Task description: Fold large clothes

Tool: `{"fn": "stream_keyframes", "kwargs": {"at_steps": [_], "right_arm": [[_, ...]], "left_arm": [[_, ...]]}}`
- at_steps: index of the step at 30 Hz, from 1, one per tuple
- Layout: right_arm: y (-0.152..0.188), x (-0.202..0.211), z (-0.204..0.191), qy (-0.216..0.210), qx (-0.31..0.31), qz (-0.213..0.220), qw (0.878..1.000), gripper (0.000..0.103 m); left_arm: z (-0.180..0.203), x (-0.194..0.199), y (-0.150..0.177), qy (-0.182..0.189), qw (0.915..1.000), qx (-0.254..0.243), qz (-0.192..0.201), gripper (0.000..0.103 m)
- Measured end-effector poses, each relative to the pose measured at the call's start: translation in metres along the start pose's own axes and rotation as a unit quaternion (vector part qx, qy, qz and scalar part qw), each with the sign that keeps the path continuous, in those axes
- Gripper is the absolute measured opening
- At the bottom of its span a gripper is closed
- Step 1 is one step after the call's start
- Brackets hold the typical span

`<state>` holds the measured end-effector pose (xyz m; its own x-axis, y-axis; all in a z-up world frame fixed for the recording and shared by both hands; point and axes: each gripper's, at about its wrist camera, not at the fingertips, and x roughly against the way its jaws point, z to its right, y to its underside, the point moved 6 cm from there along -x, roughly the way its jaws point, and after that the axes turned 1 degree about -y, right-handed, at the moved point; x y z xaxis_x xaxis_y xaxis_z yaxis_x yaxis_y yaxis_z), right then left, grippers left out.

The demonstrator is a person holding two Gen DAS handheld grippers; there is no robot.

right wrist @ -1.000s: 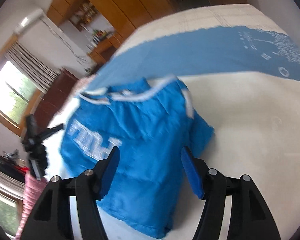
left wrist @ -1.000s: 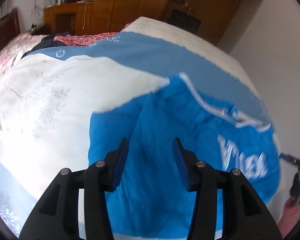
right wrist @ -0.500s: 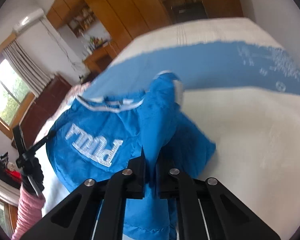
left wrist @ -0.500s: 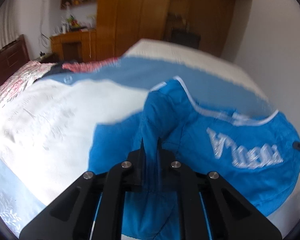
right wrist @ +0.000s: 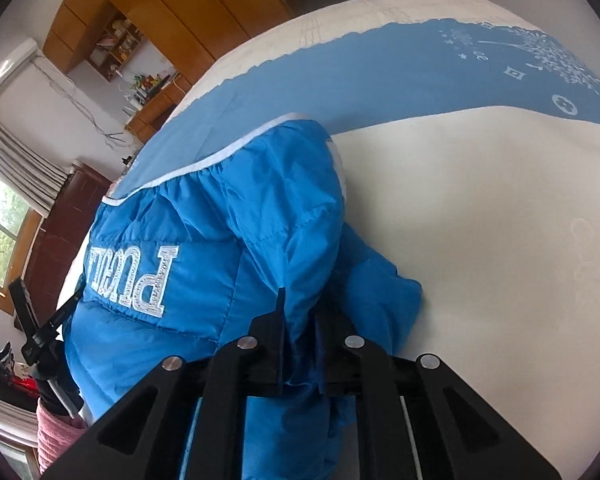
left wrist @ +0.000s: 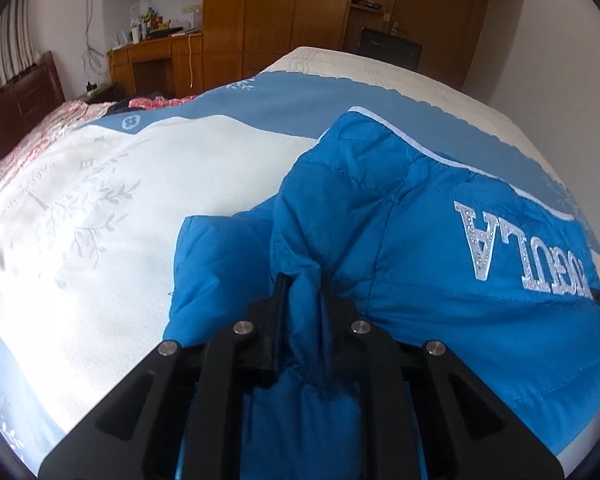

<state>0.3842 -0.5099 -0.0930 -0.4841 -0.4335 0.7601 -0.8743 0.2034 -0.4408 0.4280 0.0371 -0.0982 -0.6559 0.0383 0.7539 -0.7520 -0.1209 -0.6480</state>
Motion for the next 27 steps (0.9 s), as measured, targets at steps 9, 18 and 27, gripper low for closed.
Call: {"fn": "stream_keyframes", "kwargs": {"at_steps": [9, 18, 27], "right_arm": [[0.013, 0.074, -0.03, 0.105, 0.065, 0.108, 0.986, 0.02], [0.06, 0.062, -0.106, 0.136, 0.141, 0.123, 0.973, 0.018], [0.078, 0.022, -0.097, 0.159, 0.138, 0.102, 0.972, 0.016]], "left_arm": [[-0.008, 0.07, -0.006, 0.017, 0.998, 0.042, 0.043, 0.018], [0.085, 0.094, 0.027, 0.067, 0.9955, -0.059, 0.033, 0.019], [0.102, 0.053, 0.057, 0.056, 0.9935, -0.1, 0.003, 0.019]]}}
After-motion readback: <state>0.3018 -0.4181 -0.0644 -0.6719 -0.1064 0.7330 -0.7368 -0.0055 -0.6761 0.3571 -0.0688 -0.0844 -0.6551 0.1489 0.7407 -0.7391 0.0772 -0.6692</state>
